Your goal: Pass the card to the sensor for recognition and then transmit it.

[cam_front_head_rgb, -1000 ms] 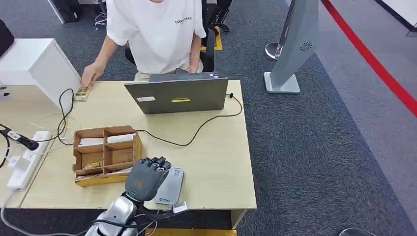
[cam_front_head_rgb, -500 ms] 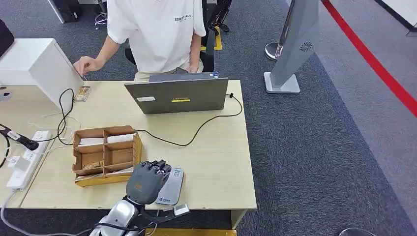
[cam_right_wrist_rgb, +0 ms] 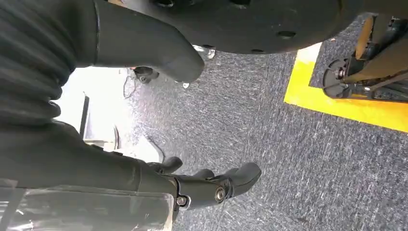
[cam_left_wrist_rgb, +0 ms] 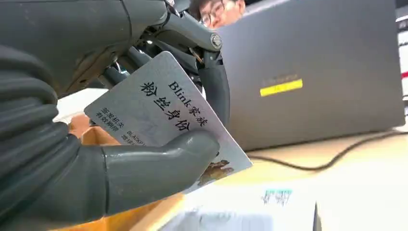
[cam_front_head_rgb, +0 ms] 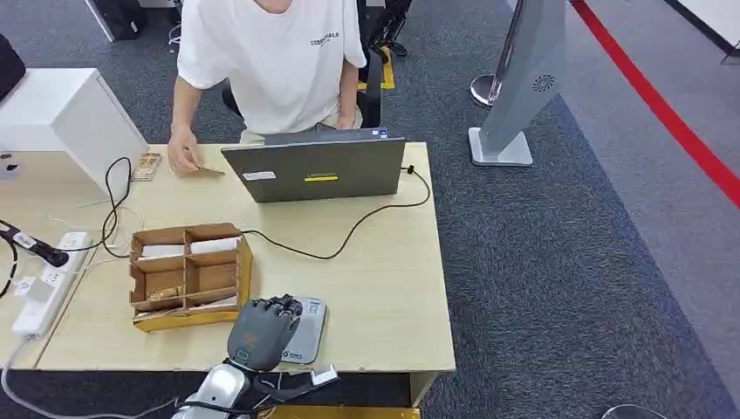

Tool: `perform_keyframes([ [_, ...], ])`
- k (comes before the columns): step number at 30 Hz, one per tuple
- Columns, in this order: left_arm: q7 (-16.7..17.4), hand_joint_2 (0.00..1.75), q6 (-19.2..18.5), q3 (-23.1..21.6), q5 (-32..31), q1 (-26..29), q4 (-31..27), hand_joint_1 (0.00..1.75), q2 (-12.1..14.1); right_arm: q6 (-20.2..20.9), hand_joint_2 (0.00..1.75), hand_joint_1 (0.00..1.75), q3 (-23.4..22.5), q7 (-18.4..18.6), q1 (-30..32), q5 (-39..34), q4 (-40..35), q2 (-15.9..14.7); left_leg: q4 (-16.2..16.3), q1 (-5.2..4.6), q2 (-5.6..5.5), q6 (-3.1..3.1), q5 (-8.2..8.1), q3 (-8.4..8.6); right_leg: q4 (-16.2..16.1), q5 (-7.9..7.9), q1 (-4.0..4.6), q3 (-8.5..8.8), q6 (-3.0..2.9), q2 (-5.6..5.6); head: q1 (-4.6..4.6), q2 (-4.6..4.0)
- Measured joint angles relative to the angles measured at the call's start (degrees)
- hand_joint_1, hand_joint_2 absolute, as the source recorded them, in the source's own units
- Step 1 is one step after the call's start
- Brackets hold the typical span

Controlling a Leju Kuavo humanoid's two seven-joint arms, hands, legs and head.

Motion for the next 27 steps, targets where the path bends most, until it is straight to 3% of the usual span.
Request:
perform_keyframes([
  [7,1.7,1.75,0.17,-0.02,1.4,-1.66,5.26,1.75,-0.85,-0.02,1.75,0.0,0.44,0.13,-0.04,-0.33,0.0,0.0,0.0,0.0,-0.01,0.02,0.02,0.01,0.0,0.0,0.0,0.02,0.0,-0.01,0.0,0.0],
  [14,3.84,1.75,0.13,-0.04,2.34,-3.7,6.99,1.75,-0.96,0.02,1.75,0.0,1.03,1.05,-0.05,-0.22,0.0,0.0,0.0,0.0,-0.05,0.02,0.08,0.01,0.0,0.04,0.0,0.03,0.01,-0.03,0.02,0.0],
  [23,6.51,1.75,-0.52,-0.02,1.94,-12.81,1.46,1.75,3.09,0.48,1.75,0.0,2.82,1.27,-0.04,0.5,0.11,0.0,0.0,0.01,-0.17,0.03,0.28,-0.08,0.01,0.19,0.01,0.0,0.03,-0.1,0.0,0.02],
  [27,7.52,1.75,-4.0,0.48,-0.11,-20.38,1.07,1.75,5.69,1.31,1.75,0.0,3.67,1.75,-0.15,0.81,0.17,-0.02,0.0,0.02,-0.19,0.03,0.41,-0.18,0.02,0.31,0.01,-0.09,0.04,-0.11,0.0,0.0],
])
